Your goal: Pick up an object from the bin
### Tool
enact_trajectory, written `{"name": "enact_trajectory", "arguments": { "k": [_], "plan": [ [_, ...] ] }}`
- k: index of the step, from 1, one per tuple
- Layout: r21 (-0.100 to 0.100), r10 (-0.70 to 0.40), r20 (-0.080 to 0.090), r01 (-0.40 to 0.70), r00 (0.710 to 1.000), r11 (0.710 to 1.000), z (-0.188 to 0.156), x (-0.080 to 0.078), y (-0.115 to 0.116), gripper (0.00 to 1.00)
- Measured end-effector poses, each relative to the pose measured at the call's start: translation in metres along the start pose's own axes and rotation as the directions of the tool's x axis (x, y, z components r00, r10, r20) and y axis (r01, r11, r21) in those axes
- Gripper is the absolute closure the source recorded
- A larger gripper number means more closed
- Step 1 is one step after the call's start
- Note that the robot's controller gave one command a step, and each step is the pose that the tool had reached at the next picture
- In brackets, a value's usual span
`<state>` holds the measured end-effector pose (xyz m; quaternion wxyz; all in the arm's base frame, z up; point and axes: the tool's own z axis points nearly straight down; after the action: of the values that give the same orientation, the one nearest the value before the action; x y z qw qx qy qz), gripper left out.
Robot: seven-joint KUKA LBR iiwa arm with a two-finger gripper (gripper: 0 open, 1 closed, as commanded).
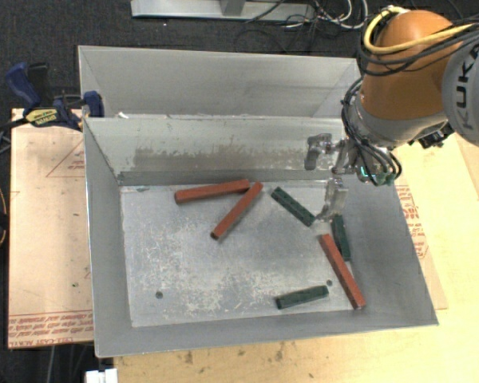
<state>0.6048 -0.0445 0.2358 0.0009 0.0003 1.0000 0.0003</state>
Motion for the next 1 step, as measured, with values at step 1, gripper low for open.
{"name": "enact_trajectory", "arguments": {
  "k": [1],
  "plan": [
    [0.0,0.003,0.007,-0.003,1.0,1.0,0.0512,0.0027,-0.0155,0.0]
  ]
}}
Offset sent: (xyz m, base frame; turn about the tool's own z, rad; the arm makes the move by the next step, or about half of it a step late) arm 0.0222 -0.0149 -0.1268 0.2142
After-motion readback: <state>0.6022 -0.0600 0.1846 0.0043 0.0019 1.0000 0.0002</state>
